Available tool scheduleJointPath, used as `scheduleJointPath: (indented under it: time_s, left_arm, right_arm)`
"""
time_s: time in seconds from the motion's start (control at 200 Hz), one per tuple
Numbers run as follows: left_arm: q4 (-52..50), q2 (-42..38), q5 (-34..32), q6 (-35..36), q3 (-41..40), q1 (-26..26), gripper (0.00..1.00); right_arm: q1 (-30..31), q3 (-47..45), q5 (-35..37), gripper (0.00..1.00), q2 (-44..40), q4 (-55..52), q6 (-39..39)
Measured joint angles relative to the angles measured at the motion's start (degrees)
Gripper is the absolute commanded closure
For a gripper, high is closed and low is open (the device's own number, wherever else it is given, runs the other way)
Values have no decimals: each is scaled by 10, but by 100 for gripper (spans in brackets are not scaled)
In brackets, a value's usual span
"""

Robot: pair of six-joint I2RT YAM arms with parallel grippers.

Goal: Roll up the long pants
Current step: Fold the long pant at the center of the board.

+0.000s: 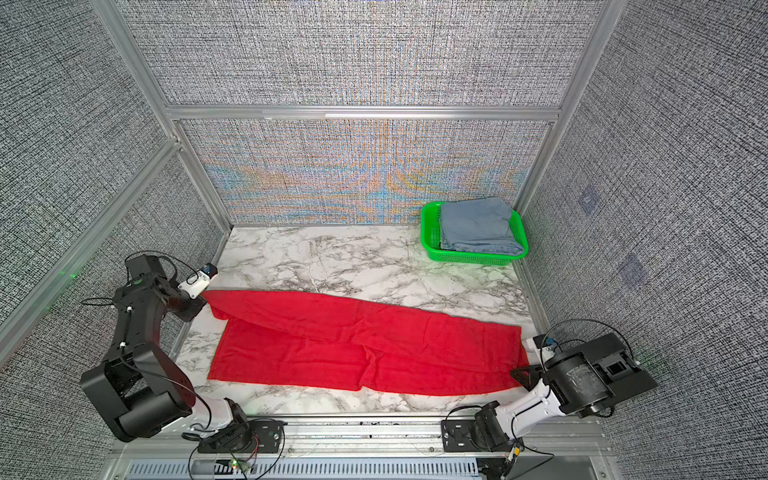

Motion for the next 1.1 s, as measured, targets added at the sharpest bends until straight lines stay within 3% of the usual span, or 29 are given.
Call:
scheduleJointPath:
  time_s: [0.05,0.731,1.101]
  left_arm:
    - [1,0,0,0,0,0,98]
    - [5,-8,-7,11,2,12,98]
    - [-97,-2,80,24,106,79,98]
  right_arm:
    - [0,1,1,100,-1,0,3]
    - [-22,48,23,100,-99,-32,40]
    - [-76,129,13,100,-124,-106,77]
